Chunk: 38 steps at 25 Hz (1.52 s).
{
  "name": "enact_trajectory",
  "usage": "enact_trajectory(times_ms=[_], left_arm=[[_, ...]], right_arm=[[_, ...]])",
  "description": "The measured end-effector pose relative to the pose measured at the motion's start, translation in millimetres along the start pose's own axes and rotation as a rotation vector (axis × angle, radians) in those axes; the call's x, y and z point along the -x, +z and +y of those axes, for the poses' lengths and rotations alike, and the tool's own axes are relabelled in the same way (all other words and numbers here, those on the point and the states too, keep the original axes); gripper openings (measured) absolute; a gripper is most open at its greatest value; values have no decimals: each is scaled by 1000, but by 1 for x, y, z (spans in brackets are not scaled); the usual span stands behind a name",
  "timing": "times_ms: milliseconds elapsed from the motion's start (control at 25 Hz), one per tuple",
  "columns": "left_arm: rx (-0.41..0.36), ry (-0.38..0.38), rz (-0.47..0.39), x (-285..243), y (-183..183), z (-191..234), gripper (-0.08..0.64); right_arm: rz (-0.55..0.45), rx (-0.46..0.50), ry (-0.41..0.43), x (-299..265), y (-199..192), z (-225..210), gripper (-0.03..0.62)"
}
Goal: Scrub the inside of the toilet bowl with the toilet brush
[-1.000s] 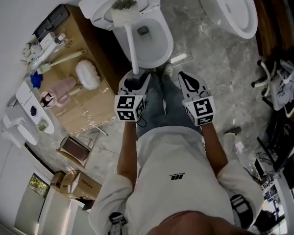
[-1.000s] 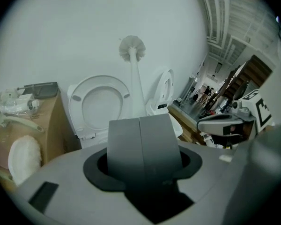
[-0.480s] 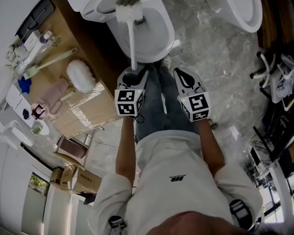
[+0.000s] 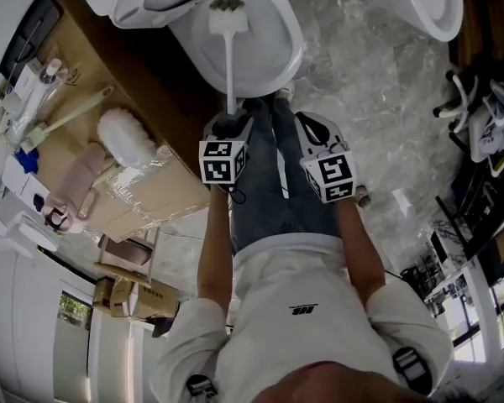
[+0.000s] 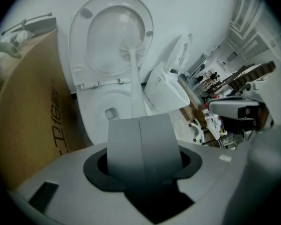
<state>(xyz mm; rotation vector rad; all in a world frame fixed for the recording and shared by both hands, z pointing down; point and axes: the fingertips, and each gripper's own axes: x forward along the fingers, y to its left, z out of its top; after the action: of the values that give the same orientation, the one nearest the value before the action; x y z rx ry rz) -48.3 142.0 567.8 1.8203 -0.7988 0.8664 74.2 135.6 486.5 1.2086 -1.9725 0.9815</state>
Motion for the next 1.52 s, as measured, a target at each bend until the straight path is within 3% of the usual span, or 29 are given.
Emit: enact_trajectory(times_ms=[680, 1200, 1520], left_arm=[[28, -49, 216, -58, -55, 22, 252], [138, -60, 445, -89, -79, 17, 252], [140, -45, 608, -105, -97, 11, 252]], right_arm=[[46, -34, -1, -50, -28, -12, -5], [101, -6, 76, -82, -41, -29, -5], [118, 4, 116, -94, -39, -40, -5]])
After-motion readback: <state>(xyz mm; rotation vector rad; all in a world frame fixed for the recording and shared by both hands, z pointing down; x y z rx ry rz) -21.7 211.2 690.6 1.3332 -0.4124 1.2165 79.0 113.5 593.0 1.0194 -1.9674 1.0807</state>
